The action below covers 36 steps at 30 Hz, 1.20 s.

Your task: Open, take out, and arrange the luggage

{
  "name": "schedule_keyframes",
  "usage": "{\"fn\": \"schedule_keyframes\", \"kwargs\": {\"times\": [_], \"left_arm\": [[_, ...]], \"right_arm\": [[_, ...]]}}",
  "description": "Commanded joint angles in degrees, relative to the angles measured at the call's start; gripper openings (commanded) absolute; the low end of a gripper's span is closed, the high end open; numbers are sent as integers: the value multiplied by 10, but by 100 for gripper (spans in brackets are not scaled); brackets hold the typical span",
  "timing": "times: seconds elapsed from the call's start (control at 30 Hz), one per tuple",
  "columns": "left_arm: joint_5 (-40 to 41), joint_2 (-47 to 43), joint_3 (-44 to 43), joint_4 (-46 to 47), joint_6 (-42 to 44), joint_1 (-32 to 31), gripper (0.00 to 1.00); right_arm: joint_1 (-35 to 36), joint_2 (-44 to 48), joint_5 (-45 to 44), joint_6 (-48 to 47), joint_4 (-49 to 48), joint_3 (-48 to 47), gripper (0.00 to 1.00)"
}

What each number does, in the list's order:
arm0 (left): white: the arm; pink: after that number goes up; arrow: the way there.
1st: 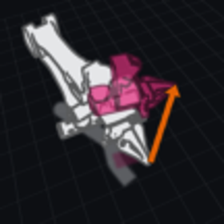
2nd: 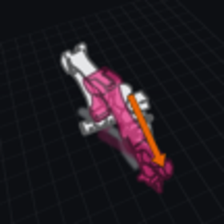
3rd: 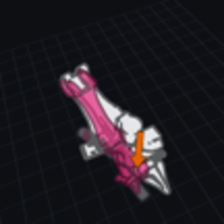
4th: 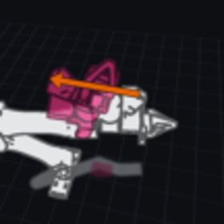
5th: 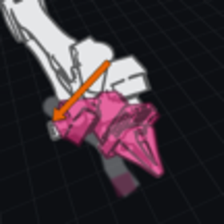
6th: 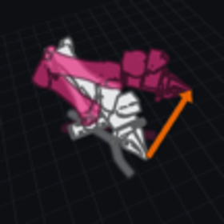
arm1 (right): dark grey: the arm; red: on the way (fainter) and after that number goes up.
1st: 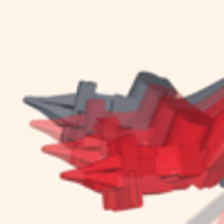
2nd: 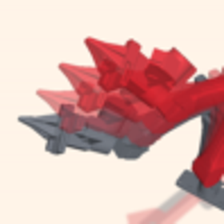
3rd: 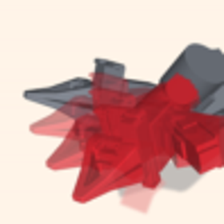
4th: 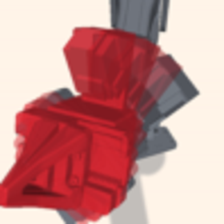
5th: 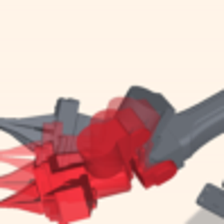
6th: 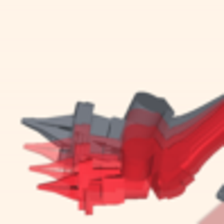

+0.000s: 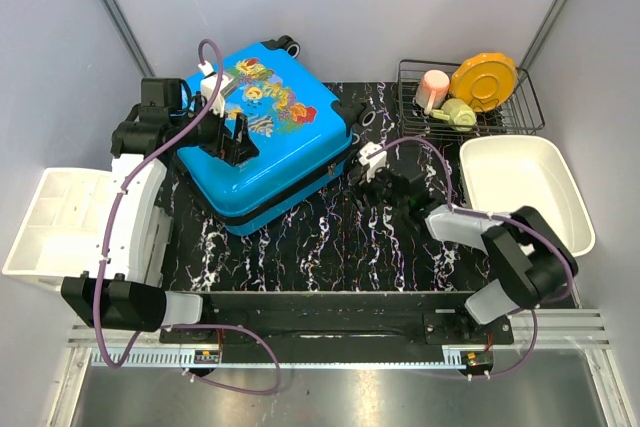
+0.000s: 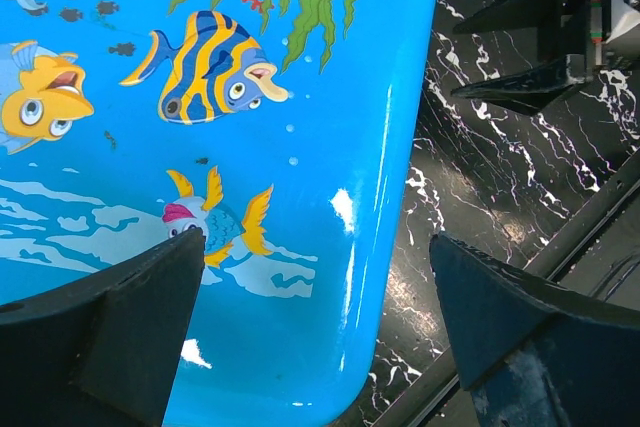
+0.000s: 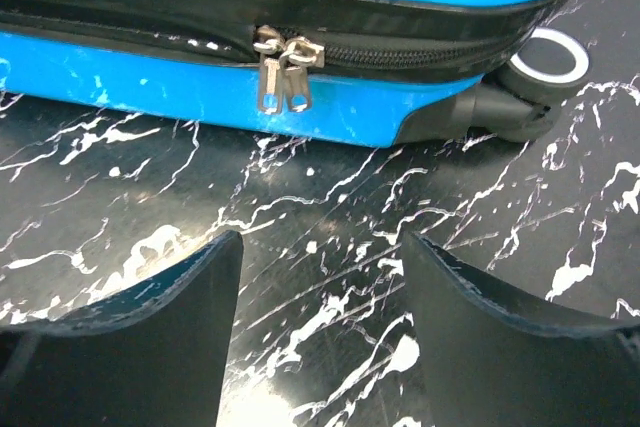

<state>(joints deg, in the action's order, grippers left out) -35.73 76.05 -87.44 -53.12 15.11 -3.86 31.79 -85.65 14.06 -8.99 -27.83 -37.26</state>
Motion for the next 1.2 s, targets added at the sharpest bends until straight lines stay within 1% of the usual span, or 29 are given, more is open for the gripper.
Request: {"fn": "schedule_keyframes", "kwargs": {"times": [0.0,0.13,0.23,0.33,0.57,0.73,0.97,1.07,1.17], "left_arm": [[5,-6,-19,14,9,1,99],[6,-4,-15,14,-1,1,99],[9,-3,-15,14,-7,1,99],[15,-5,-12,21,-9,1,99],[16,-3,-4,31,-18,1,99],[14,-4,-4,32,-17,0,99],[17,-11,4,33,-15,2,99],[17,-13,6,33,-16,2,99],[17,-15,6,33,-15,3,99]], "right_arm": [[-2,-54,-36,-55,-195,10,72],[-2,-102,-40,-60,-231,-12,71],[-2,-128,-33,-35,-235,-36,70],[-1,-142,-27,-12,-239,-54,66],[7,-155,-16,6,-233,-74,62],[18,-151,3,7,-227,-65,59],[48,-151,-25,13,-230,-62,59],[51,-157,-47,13,-232,-71,55],[50,-164,-68,6,-239,-76,46]]}}
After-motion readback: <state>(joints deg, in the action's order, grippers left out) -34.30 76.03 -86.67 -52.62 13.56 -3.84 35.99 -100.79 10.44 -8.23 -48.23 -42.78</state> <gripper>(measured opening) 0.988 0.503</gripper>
